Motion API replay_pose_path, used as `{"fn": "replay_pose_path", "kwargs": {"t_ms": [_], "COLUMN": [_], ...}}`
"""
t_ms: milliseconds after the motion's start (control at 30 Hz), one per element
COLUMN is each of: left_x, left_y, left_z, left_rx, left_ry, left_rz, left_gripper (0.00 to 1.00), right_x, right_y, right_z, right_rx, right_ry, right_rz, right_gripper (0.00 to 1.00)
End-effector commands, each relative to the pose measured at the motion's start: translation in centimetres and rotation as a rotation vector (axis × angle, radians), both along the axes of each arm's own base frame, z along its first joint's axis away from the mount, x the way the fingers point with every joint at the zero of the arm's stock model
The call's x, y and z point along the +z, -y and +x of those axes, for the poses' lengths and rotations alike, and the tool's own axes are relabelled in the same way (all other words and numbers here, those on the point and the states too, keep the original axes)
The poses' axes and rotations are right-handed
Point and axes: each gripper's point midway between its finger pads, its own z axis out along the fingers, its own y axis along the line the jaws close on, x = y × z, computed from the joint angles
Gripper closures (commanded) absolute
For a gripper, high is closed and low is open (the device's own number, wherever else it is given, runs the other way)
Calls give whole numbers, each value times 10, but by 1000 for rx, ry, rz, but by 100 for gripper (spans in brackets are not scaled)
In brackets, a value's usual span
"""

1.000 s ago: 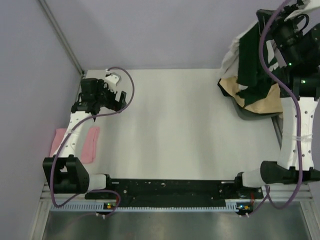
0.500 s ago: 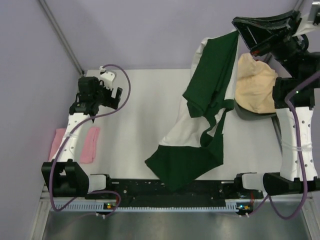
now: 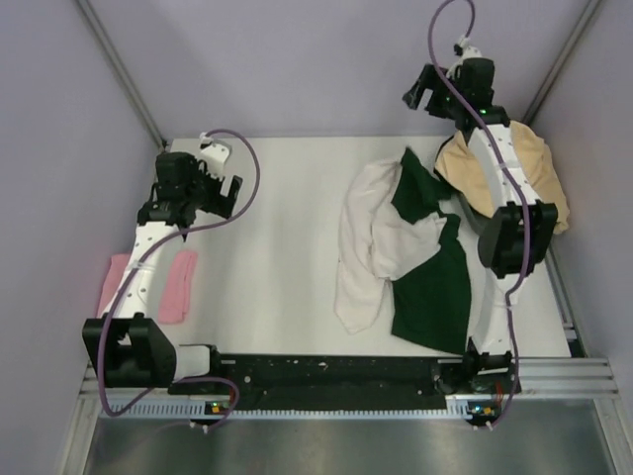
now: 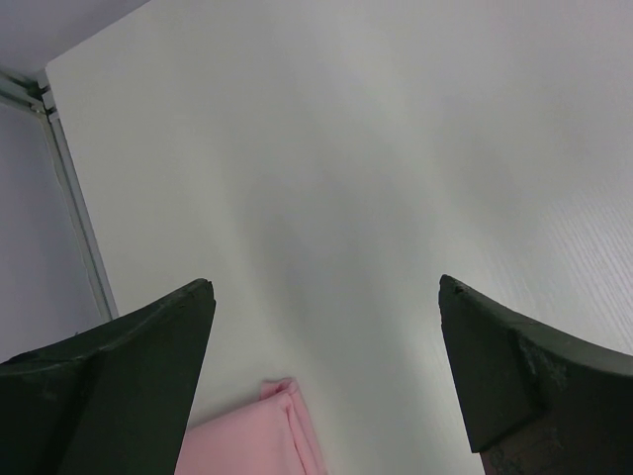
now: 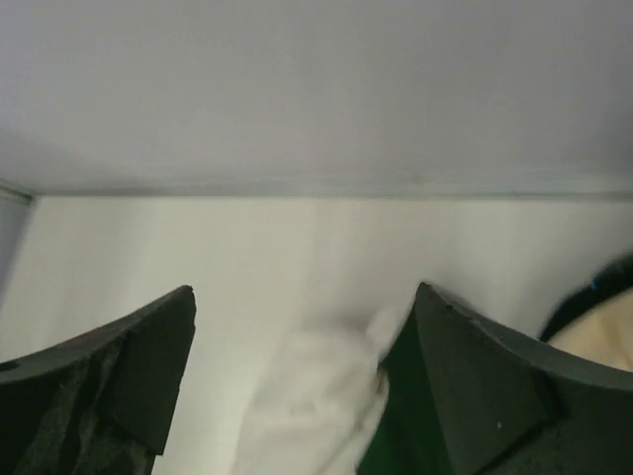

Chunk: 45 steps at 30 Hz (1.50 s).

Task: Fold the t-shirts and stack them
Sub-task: Move the tshirt to the center of the board, then flatten out the tshirt

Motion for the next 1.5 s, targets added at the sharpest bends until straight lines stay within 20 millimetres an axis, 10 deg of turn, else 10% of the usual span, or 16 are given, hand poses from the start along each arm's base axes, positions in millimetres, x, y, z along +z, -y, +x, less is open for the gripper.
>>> {"fn": "replay_pose_path", "kwargs": {"t_ms": [0, 200, 400, 733, 1000, 1133, 1233, 1300, 1367, 1467], "left_x": [1, -29, -79, -152, -207, -223, -223, -215, -201, -168], "left_y": [7, 80, 195, 315, 328, 316, 303, 294, 282, 254], "left_z": [-1, -34, -123, -236, -258, -239, -222, -211, -191, -148], "left_rx": [-70, -357, -839, -1220, -1241, -1165, -1099, -1051, -977, -832], "left_ry": [-10, -104, -246, -344, -438, -413, -389, -389, -372, -334], "left_rz": [13, 82, 231, 404, 518, 626, 687, 691, 682, 648], "left_gripper": [1, 5, 15, 11, 10, 32, 61, 100, 100, 100], "right_x": [-79, -108, -190, -267, -310, -328, -342, -349, -352, -336], "right_y": [53, 97, 120, 160, 168, 167, 155, 144, 131, 114], "right_z": [-32, -116, -204, -283, -327, -329, -322, -312, -304, -289], "right_rx": [-168, -345, -396, -713, -855, -860, -763, -678, -589, -485], "right_ry": [-336, -412, -625, -827, -936, -964, -997, -992, -972, -896], "right_rz": [-344, -488, -491, -221, -145, -103, -81, -53, -7, 68], "right_gripper": [4, 1, 1, 2, 2, 6, 26, 54, 94, 100]}}
